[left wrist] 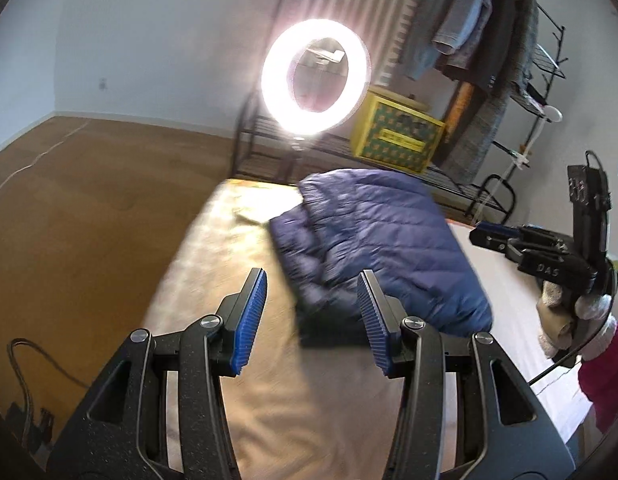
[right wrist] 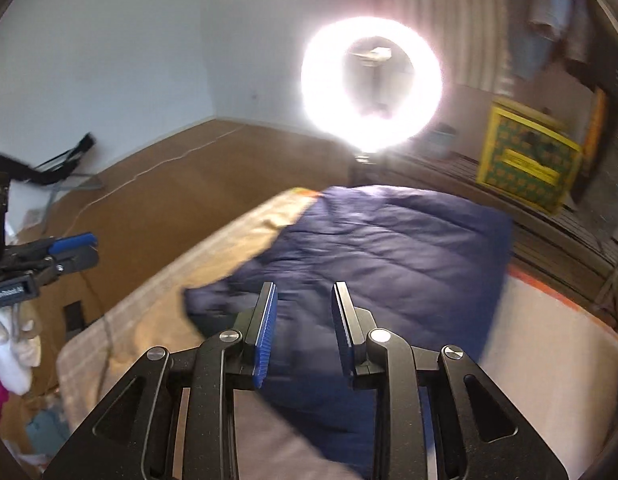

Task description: Fold large clothes

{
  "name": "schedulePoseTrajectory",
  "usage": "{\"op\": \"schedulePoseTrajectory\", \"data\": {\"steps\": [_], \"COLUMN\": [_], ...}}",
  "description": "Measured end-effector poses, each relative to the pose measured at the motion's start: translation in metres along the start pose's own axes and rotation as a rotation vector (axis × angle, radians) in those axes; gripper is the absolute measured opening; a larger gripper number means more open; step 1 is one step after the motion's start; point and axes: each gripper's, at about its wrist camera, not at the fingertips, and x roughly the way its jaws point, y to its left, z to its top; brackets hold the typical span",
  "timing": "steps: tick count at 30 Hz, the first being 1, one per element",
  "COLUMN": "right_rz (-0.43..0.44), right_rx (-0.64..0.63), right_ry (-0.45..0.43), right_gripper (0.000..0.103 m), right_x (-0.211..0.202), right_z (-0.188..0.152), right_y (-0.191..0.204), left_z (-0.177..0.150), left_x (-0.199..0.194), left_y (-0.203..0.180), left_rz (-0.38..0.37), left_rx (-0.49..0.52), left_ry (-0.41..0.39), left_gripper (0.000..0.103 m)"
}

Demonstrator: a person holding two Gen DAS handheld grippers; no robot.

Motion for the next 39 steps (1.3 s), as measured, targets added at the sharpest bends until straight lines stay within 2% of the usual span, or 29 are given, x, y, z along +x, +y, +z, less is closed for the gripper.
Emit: {"op": "schedulePoseTrajectory", "data": {"steps": [3, 6, 8, 10, 12, 14, 16, 20, 24, 27, 29, 31, 35, 39], "right_rz": [-0.056, -0.085, -0.094, -0.109, -0.106, -0.094, -0.081, -0.102, -0.038, -0.002, -0.038, -0.072, -0.141, -0.183], "right_rx": [0.040, 0.060, 0.057, 0.061, 0.080, 0.096, 0.089, 0.042, 0.052, 0.074, 0.095, 0.123, 0.163, 0.163], "right_ry": [0.005, 0.004, 0.011, 0.020, 0.050, 0.084, 0.112, 0.151, 0.176, 0.072, 0.012, -0.013, -0.006, 0.028], "right_gripper": [0.026, 0.026, 0.027, 0.032, 0.032, 0.032, 0.032, 0.032, 0.032, 0.032, 0.038, 0.042, 0.042, 0.047], "right_x": [0.001, 0.008, 0.017, 0.027, 0.040, 0.051, 0.064, 0.079, 0.073, 0.052, 0.047, 0.053, 0.088, 0.123], "right_z": [-0.002, -0.005, -0.007, -0.012, -0.019, -0.029, -0.045, -0.062, -0.049, -0.026, -0.007, 0.007, 0.032, 0.040], "right_y": [-0.027, -0.046, -0.054, -0.063, -0.072, -0.077, -0.079, -0.074, -0.083, -0.098, -0.113, -0.125, -0.153, -0.175], "left_z": [0.012, 0.013, 0.006, -0.008, -0.030, -0.048, -0.059, -0.061, -0.045, -0.024, -0.010, 0.003, 0.021, 0.022], "left_x": [0.034, 0.068, 0.091, 0.113, 0.130, 0.141, 0.143, 0.144, 0.129, 0.114, 0.112, 0.115, 0.135, 0.167], "left_y": [-0.028, -0.046, -0.050, -0.049, -0.045, -0.039, -0.033, -0.034, -0.031, -0.028, -0.026, -0.023, -0.012, -0.008], "left_rz": [-0.049, -0.047, -0.039, -0.011, 0.009, 0.012, 0.000, -0.003, -0.033, -0.067, -0.078, -0.079, -0.074, -0.048], "left_rx": [0.058, 0.097, 0.110, 0.127, 0.145, 0.149, 0.140, 0.158, 0.147, 0.116, 0.098, 0.081, 0.054, 0.069], "left_ry": [0.024, 0.062, 0.105, 0.157, 0.215, 0.249, 0.250, 0.258, 0.246, 0.192, 0.172, 0.159, 0.162, 0.226], "left_gripper": [0.048, 0.048, 0.048, 0.048, 0.048, 0.049, 0.050, 0.052, 0.052, 0.052, 0.052, 0.052, 0.052, 0.052]}}
